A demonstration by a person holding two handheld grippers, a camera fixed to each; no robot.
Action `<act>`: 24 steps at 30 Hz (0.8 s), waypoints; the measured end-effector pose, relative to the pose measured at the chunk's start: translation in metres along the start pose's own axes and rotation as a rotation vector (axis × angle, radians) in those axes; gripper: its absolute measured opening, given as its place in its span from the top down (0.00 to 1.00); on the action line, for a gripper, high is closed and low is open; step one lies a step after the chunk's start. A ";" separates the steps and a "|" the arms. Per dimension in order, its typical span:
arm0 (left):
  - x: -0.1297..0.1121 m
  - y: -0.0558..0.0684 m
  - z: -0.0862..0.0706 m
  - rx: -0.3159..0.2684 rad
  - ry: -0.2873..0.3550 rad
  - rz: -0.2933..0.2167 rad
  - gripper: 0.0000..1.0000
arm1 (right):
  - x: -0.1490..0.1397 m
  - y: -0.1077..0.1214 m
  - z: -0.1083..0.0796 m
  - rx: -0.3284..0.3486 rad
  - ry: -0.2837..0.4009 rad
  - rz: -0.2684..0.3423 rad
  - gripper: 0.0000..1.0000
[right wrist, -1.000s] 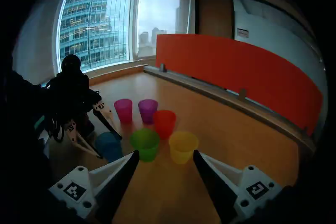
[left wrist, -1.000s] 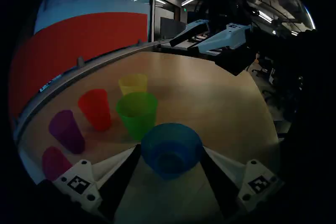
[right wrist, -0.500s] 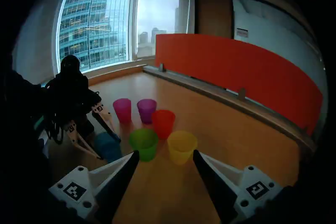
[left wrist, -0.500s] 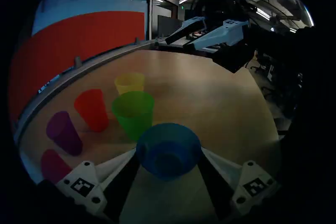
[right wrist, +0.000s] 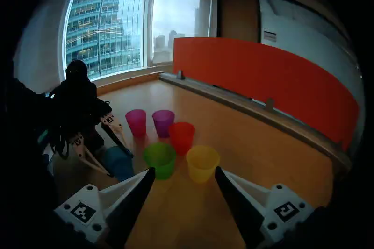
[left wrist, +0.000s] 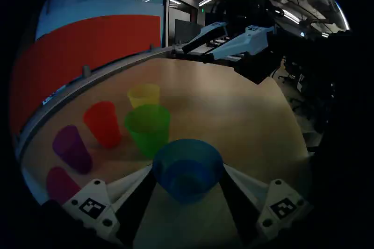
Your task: Pour water
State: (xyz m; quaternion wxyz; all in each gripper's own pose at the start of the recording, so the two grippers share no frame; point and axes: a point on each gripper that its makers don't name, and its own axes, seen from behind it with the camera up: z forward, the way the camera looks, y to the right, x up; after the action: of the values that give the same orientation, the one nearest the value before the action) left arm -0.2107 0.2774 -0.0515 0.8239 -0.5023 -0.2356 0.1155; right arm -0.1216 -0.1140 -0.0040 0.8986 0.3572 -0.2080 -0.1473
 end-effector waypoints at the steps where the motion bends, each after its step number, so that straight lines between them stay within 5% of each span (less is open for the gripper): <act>1: 0.002 0.000 -0.002 0.001 0.007 -0.002 0.14 | 0.000 0.000 0.000 0.000 0.000 -0.001 0.01; 24: 0.054 -0.045 -0.069 0.152 0.136 -0.004 0.14 | 0.002 -0.012 0.016 0.012 -0.006 -0.013 0.01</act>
State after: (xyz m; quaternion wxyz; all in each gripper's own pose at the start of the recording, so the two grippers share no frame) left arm -0.1316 0.2254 -0.0236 0.8740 -0.4444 -0.1708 0.0971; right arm -0.1285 -0.1325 -0.0015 0.8948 0.3634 -0.2093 -0.1532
